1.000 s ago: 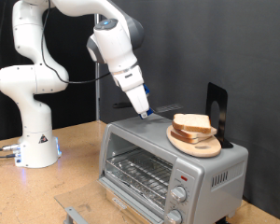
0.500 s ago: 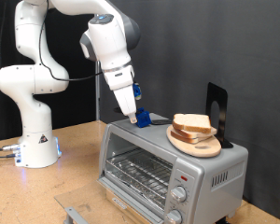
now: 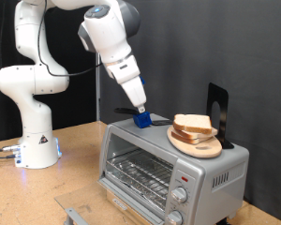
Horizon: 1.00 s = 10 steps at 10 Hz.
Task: Make a piece of toast with the oven
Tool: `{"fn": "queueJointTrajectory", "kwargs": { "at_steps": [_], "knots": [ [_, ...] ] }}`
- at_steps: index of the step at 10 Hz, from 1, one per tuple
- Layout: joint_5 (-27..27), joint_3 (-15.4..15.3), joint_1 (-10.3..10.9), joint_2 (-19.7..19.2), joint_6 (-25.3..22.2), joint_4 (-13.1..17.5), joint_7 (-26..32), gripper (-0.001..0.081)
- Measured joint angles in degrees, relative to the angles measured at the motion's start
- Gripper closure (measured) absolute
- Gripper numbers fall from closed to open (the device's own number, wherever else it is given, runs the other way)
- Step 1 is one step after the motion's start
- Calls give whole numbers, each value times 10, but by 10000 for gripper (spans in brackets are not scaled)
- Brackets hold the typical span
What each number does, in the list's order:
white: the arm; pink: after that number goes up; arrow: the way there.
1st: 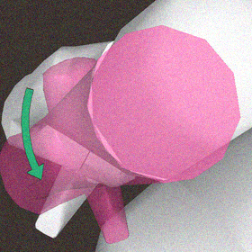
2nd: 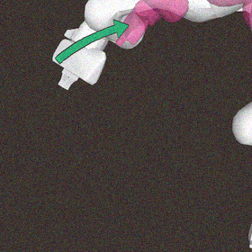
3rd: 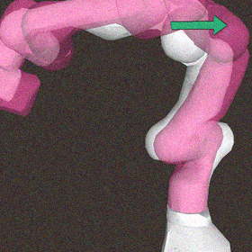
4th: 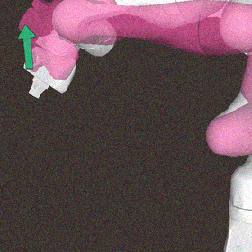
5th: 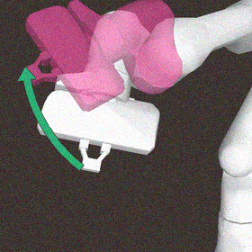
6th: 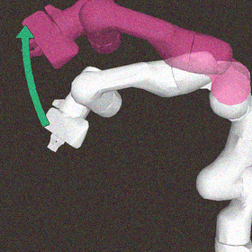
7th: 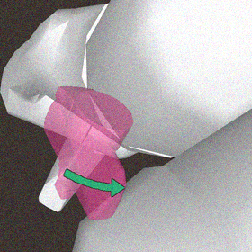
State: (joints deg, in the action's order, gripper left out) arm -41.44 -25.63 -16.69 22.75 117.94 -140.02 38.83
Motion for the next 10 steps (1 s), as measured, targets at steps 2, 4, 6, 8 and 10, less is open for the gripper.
{"fn": "queueJointTrajectory", "kwargs": {
  "at_steps": [2,4,6,8,10],
  "knots": [
    [-15,0,3,5,21,0,60,1],
    [-22,-9,5,9,59,-11,62,1],
    [-25,-20,5,13,85,-28,31,1],
    [-25,-30,5,19,99,-44,9,1],
    [-31,-40,6,21,114,-57,8,1]
  ]
}}
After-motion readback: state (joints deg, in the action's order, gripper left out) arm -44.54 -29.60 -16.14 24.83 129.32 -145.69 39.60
